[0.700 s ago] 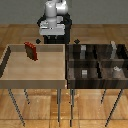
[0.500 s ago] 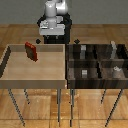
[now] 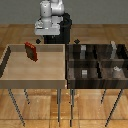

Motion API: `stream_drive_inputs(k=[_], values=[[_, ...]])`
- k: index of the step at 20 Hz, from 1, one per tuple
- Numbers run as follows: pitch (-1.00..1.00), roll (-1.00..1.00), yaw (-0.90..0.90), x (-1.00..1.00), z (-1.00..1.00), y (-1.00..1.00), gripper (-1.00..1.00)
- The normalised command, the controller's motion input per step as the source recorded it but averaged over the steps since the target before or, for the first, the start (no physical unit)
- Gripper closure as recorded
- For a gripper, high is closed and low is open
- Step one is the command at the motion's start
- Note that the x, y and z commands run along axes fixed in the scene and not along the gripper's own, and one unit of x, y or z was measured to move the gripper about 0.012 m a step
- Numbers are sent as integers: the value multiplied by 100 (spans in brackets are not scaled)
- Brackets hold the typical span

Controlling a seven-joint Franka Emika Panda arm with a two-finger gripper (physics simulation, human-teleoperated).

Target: Place the box of cereal into the appropriate compartment.

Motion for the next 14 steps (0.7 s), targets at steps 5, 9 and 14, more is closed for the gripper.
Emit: stream_drive_inputs(k=[5, 9, 14], values=[[0, 0, 0, 0, 0, -100, -100], [0, 0, 0, 0, 0, -100, -100], [0, 0, 3, 20, 0, -60, -100]])
